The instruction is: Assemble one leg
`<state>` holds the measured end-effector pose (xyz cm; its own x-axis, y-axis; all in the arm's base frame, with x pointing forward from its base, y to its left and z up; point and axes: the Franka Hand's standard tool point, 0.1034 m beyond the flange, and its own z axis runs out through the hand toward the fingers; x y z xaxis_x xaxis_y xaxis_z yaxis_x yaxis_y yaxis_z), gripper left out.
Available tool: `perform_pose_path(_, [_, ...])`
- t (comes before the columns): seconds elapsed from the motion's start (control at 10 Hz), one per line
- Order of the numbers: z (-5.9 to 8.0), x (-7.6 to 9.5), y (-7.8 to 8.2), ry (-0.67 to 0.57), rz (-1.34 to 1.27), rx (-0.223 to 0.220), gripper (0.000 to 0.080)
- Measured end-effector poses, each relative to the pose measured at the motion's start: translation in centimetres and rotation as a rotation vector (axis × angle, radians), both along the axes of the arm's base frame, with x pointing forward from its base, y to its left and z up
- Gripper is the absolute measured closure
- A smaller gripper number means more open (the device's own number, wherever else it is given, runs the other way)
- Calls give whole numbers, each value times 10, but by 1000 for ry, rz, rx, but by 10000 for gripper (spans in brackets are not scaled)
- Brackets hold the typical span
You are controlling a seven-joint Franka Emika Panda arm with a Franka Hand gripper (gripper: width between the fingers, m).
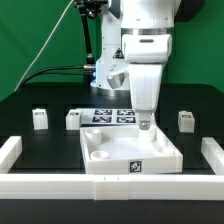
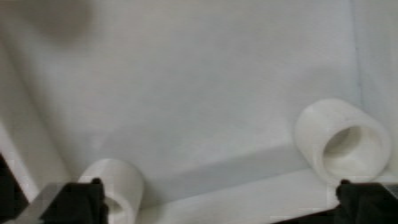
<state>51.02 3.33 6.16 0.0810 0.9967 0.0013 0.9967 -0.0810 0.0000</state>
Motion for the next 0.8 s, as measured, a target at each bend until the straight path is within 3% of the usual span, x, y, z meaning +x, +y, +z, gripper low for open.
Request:
perform_pose_path(0.5, [-1, -1, -2, 2, -1, 0, 150])
perform_pose_path(0.8, [-16, -29, -14, -7, 119, 9, 150])
